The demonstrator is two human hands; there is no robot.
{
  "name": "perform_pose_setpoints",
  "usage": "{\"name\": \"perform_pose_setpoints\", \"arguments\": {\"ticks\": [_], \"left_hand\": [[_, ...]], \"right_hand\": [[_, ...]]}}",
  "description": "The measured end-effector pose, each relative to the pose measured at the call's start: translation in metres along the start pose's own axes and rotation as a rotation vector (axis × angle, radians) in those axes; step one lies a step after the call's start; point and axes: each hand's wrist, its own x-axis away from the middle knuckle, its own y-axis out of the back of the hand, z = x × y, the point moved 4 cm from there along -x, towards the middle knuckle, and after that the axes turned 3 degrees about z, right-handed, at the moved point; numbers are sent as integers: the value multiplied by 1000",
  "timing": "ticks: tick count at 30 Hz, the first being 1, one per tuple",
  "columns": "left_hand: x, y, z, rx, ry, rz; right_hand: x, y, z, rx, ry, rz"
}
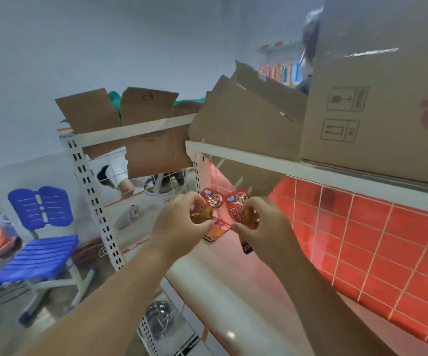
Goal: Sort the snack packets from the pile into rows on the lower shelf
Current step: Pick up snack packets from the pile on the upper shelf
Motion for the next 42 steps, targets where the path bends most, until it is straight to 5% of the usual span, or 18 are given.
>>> {"name": "perform_pose_setpoints", "arguments": {"ticks": [12, 21, 26, 29, 35, 42], "left_hand": [[-44, -126, 95, 0, 85, 344], [-93, -228, 157, -179, -108, 412], [-116, -264, 173, -240, -186, 513], [-119, -267, 180, -250, -288, 549], [-107, -265, 215, -161, -595, 372], [-112, -275, 208, -165, -596, 466]], "right_hand": [[6, -110, -113, 202, -441, 212], [-6, -178, -169, 142, -798, 33], [-16, -195, -175, 277, -888, -79], [-13, -204, -178, 385, -873, 24], [26, -213, -182, 626, -821, 163], [17, -219, -180, 710, -822, 124]]}}
